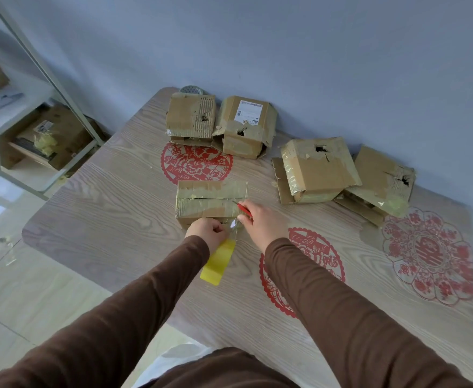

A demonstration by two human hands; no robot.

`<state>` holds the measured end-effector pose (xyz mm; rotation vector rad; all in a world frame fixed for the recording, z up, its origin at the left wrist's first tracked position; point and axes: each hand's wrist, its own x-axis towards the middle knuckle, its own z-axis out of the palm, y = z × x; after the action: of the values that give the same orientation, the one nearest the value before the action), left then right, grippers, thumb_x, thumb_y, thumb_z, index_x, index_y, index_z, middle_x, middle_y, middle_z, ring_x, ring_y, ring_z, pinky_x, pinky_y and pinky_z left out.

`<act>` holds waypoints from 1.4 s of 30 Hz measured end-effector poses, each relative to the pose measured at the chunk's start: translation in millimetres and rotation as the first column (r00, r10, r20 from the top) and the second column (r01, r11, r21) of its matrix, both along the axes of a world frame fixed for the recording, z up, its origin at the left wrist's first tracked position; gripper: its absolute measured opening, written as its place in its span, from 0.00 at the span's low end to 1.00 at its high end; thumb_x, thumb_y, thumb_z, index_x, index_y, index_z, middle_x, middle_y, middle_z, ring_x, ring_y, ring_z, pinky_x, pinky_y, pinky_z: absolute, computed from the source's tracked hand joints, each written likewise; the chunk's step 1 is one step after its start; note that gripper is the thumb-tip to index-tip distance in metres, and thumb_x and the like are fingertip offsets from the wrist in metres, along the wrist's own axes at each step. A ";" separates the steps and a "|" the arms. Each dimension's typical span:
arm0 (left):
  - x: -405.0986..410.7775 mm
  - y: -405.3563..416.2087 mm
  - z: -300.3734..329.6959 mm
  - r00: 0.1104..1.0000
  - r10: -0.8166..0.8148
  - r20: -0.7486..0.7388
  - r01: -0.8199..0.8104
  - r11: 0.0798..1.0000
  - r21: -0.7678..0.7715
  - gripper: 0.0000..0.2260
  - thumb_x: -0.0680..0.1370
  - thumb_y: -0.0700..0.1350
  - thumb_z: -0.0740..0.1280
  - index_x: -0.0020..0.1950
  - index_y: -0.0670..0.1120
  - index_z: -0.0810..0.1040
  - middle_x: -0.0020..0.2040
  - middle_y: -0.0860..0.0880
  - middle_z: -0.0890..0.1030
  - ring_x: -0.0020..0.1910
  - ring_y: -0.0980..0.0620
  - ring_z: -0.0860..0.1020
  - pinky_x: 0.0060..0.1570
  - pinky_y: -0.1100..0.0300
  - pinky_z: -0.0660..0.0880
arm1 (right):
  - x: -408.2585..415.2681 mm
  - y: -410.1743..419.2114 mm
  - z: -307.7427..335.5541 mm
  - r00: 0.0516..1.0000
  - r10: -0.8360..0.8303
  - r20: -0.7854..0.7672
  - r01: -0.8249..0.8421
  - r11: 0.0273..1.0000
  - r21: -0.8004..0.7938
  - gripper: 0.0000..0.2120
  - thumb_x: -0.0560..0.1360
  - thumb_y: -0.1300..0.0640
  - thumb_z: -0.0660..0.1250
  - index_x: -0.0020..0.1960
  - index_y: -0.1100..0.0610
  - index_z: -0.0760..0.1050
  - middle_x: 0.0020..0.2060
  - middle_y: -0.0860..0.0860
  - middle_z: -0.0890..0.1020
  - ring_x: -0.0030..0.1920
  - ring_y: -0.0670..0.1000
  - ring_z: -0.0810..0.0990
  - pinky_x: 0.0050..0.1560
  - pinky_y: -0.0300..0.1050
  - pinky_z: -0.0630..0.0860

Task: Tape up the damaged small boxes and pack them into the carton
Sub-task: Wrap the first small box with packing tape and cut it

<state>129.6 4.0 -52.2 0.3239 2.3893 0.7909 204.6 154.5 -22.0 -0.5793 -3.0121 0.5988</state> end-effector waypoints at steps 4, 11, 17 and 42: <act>10.6 3.8 9.4 0.982 -0.187 -0.020 0.182 0.972 -0.151 0.08 0.77 0.44 0.65 0.47 0.46 0.84 0.46 0.44 0.83 0.49 0.43 0.80 0.48 0.58 0.74 | -2.7 -2.2 0.3 0.999 -0.028 0.027 0.027 0.999 0.034 0.12 0.82 0.47 0.62 0.64 0.46 0.74 0.50 0.48 0.84 0.47 0.53 0.82 0.37 0.43 0.67; 13.8 -31.7 -4.7 0.991 -0.133 -0.003 0.133 0.990 -0.043 0.09 0.75 0.46 0.72 0.35 0.51 0.78 0.43 0.46 0.83 0.46 0.45 0.80 0.46 0.58 0.73 | 3.9 0.6 1.3 0.999 0.003 0.041 -0.002 1.000 -0.028 0.19 0.82 0.45 0.63 0.72 0.44 0.69 0.56 0.47 0.84 0.51 0.51 0.83 0.43 0.44 0.75; 6.7 -52.3 20.5 0.999 0.001 -0.053 0.011 0.972 0.236 0.05 0.76 0.48 0.73 0.40 0.51 0.83 0.42 0.52 0.77 0.41 0.55 0.74 0.42 0.61 0.67 | 22.6 -35.5 10.6 0.972 -0.145 -0.184 0.063 0.917 -0.393 0.15 0.80 0.38 0.63 0.59 0.47 0.73 0.34 0.41 0.73 0.34 0.44 0.73 0.38 0.44 0.74; -4.8 -135.6 18.7 0.944 0.331 -0.011 -0.328 0.940 0.091 0.26 0.75 0.52 0.74 0.72 0.54 0.74 0.53 0.48 0.77 0.53 0.48 0.78 0.56 0.55 0.73 | -16.4 -179.8 -27.3 0.924 -0.262 0.279 0.290 0.004 -0.957 0.13 0.83 0.65 0.59 0.54 0.52 0.80 0.47 0.54 0.82 0.42 0.45 0.80 0.40 0.38 0.76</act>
<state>124.8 -131.6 -33.5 -0.0365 2.4719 1.0503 188.2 -25.3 -49.4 -1.0912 -1.7263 2.6258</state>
